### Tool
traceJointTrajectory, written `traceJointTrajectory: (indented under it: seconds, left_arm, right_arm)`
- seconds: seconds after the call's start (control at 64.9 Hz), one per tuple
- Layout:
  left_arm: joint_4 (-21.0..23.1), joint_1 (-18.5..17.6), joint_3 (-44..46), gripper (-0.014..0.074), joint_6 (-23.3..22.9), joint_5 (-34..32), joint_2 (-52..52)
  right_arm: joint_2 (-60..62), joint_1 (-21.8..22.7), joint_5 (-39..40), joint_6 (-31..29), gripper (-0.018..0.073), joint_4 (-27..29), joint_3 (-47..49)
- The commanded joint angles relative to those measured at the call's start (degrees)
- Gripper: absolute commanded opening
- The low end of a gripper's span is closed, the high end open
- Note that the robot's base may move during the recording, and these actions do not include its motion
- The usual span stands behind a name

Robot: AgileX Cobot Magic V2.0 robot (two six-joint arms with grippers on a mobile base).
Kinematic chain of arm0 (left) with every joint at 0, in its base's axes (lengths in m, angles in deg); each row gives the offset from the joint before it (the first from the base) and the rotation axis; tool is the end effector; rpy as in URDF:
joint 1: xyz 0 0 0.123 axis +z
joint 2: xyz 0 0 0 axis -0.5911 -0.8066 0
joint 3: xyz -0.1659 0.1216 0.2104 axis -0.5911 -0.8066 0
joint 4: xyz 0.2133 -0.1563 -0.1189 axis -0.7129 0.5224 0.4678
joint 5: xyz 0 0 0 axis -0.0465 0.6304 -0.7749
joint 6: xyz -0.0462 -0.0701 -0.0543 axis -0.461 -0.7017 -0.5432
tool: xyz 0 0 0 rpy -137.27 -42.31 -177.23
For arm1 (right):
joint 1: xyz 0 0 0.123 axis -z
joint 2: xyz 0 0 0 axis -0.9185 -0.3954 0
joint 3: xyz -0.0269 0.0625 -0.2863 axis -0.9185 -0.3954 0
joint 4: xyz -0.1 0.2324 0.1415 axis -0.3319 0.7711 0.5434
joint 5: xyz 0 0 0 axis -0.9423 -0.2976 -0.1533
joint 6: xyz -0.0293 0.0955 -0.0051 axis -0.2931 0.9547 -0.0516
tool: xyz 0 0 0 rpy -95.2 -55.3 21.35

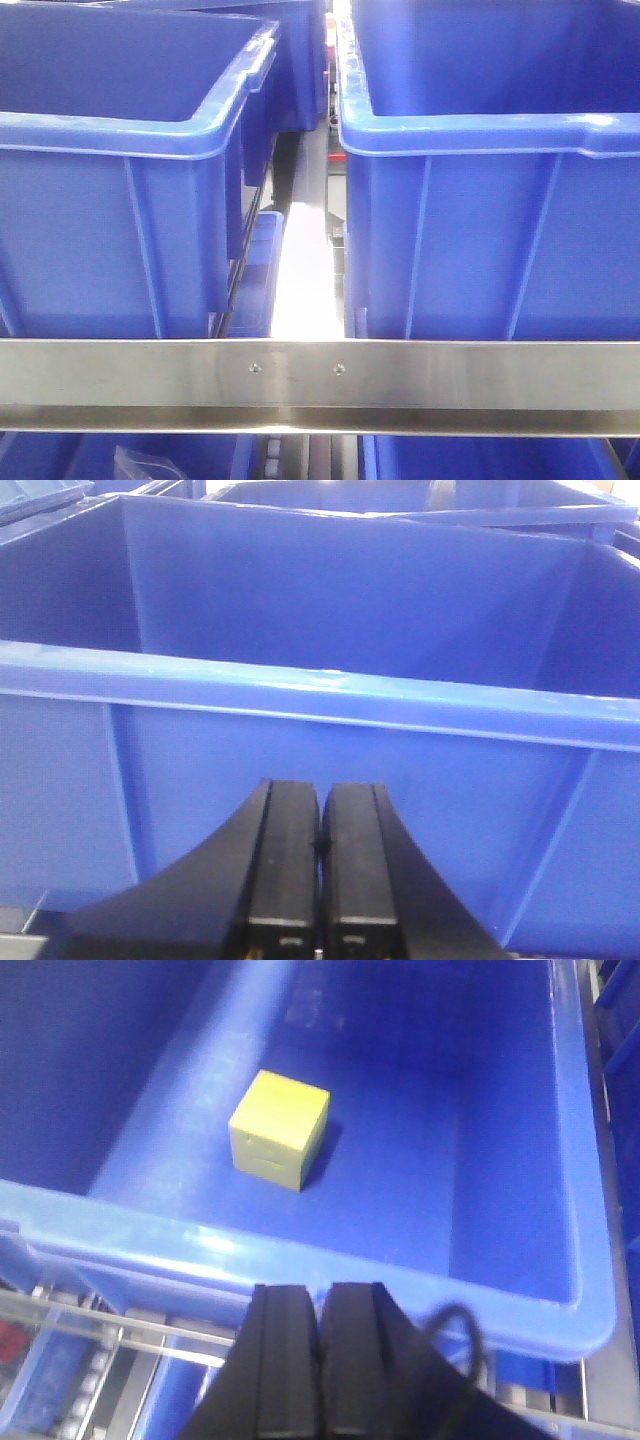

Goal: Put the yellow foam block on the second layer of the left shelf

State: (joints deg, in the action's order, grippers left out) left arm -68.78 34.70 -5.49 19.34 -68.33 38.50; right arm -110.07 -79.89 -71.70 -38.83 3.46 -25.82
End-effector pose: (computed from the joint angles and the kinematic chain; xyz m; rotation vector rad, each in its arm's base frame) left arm 0.0945 -0.0014 0.2047 -0.0395 1.5626 -0.0650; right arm 0.1240 0.0218 0.3191 -0.2028 1.9778 0.0646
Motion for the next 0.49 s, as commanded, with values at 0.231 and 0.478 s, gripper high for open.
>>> traceJointTrajectory:
  seconds: [0.231,0.478]
  left_arm:
    - [0.13,-0.14,-1.48,0.0137,-0.22,-5.04,-0.46]
    - [0.13,-0.14,-1.48,0.0137,-0.22,-5.04,-0.46]
  right_arm:
    - [7.07,12.8,29.82,-0.38,0.0057,2.13,-13.0]
    - [20.07,14.09,39.69,-0.38,0.0057,4.3,-29.65]
